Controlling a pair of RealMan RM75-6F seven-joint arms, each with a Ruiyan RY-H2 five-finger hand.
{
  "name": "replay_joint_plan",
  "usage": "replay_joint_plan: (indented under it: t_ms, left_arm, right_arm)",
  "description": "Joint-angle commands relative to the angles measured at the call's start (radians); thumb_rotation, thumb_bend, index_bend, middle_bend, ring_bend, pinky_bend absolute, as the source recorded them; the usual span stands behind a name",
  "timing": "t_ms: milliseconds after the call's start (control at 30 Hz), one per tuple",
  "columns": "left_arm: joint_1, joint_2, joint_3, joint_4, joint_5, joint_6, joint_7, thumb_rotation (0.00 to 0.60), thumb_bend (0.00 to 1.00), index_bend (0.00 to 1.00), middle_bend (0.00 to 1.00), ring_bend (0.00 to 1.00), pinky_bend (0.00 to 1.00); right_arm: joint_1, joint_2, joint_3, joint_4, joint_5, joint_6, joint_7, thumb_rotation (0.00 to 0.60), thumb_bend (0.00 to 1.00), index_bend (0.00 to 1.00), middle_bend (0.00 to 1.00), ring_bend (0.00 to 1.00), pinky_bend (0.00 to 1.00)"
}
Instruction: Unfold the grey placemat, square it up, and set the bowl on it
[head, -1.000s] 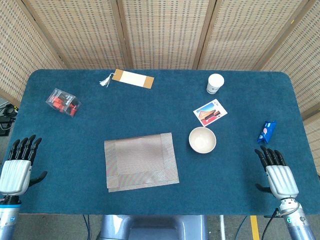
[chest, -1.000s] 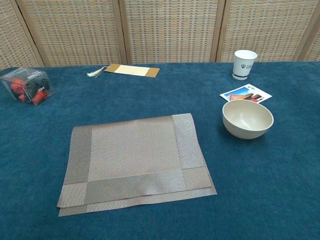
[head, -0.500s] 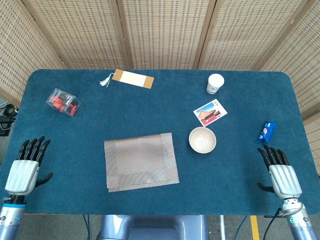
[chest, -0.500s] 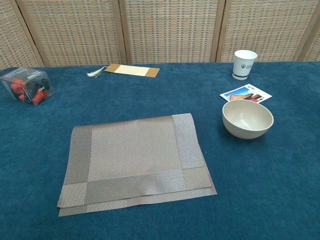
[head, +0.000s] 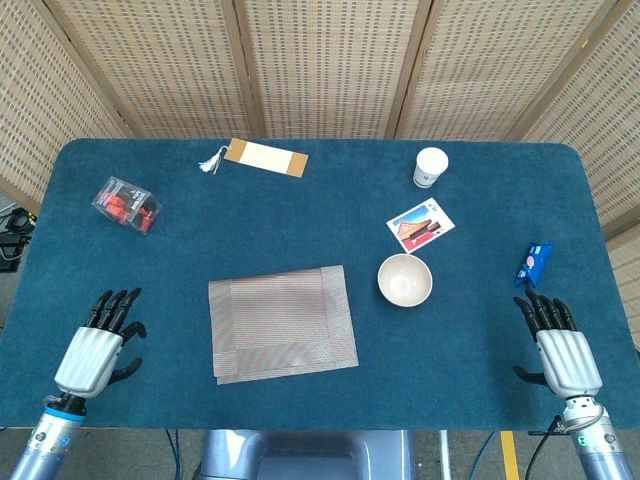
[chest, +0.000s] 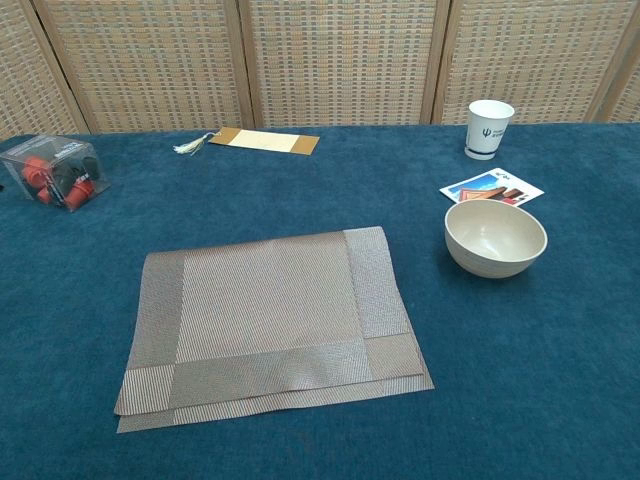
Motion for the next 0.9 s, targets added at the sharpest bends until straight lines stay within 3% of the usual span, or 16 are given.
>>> replay_joint_plan:
  t_ms: [33, 533, 900]
  left_arm:
    - [-0.014, -0.037, 0.018, 0.021, 0.015, -0.032, 0.033, 0.6, 0.19, 0.48, 0.0, 0.0, 0.0]
    - [-0.057, -0.185, 0.038, 0.08, 0.011, -0.138, 0.126, 0.6, 0.31, 0.51, 0.0, 0.0, 0.0]
    - [-0.077, -0.245, 0.033, 0.097, -0.03, -0.192, 0.173, 0.6, 0.32, 0.48, 0.0, 0.0, 0.0]
  right_arm:
    - [0.0, 0.001, 0.0, 0.0, 0.0, 0.0, 0.003, 0.6, 0.08, 0.08, 0.0, 0.0, 0.0]
    - [-0.002, 0.016, 0.001, -0.009, -0.012, 0.008, 0.034, 0.6, 0.08, 0.08, 0.0, 0.0, 0.0]
    - [-0.004, 0.025, 0.0, -0.015, -0.023, 0.014, 0.05, 0.6, 0.08, 0.08, 0.0, 0.0, 0.0]
